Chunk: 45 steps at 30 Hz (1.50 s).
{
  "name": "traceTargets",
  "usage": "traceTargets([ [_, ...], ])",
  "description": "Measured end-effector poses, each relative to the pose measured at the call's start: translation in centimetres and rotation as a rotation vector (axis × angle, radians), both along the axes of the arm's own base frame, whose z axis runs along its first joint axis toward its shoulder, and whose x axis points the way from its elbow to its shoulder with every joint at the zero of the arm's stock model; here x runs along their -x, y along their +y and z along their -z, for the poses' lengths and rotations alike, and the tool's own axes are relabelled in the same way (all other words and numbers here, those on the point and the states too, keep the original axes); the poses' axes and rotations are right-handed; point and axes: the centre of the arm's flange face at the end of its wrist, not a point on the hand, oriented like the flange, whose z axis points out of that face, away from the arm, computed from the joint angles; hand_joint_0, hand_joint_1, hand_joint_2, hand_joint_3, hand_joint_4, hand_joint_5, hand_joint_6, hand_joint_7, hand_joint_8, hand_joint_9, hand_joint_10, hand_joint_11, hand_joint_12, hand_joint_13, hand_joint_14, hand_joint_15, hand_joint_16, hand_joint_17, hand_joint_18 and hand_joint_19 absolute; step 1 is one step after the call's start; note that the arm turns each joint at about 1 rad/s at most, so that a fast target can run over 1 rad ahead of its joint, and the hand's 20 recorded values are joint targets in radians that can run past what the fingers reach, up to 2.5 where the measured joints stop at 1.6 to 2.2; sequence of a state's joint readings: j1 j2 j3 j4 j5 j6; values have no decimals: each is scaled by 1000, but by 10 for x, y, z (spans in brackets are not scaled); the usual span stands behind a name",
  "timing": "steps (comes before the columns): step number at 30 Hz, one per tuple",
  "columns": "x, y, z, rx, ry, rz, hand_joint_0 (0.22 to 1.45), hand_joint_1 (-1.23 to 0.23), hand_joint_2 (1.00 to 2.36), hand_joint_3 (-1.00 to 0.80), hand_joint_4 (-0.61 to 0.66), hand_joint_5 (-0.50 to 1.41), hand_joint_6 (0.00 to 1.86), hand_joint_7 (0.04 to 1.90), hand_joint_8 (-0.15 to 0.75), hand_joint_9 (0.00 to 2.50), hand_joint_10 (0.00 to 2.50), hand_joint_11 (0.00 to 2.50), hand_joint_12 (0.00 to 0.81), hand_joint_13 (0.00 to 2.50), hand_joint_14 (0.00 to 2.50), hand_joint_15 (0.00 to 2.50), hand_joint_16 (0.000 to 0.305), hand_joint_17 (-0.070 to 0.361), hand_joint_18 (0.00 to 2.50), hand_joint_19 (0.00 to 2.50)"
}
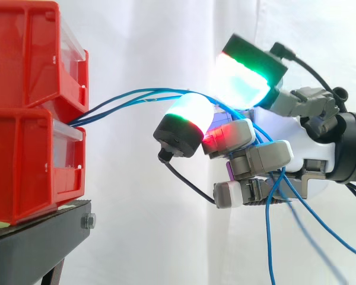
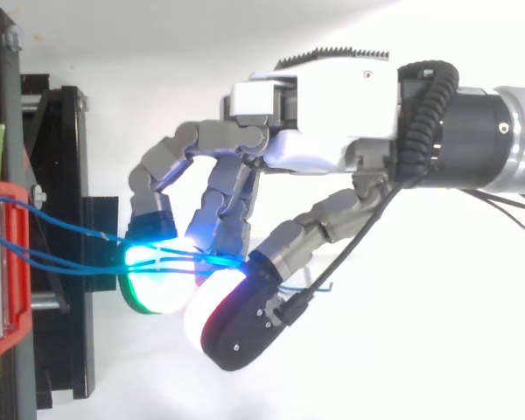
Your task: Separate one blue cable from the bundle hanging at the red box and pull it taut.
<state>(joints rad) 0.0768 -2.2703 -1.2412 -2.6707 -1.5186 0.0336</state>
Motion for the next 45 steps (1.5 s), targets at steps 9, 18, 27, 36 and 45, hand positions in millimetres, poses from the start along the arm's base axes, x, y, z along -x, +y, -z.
traceTargets([
  [9,0,-8,0,14,-7,12,569,-551,1000,-500,201,-191,812,1041,357,1141,19,1137,408,1312,26,1023,49,110,1061,758],
  [18,-1,-9,-1,42,-16,17,645,-667,1017,-253,200,-188,785,1070,358,1149,21,1127,399,1330,25,1029,49,111,1076,783],
  [27,-1,-9,-1,45,-15,17,720,-855,1024,-169,169,-204,837,1010,360,1126,22,1186,406,1299,27,1016,49,111,1068,732],
  [36,-1,-9,-1,45,-16,17,840,-912,1000,-500,240,-197,874,1076,372,1145,22,1173,403,1285,26,1003,45,102,1028,723],
  [45,0,-9,0,45,-14,17,611,-572,1000,-500,221,-177,842,1053,379,1297,21,1164,396,1412,27,1022,46,103,1155,760],
])
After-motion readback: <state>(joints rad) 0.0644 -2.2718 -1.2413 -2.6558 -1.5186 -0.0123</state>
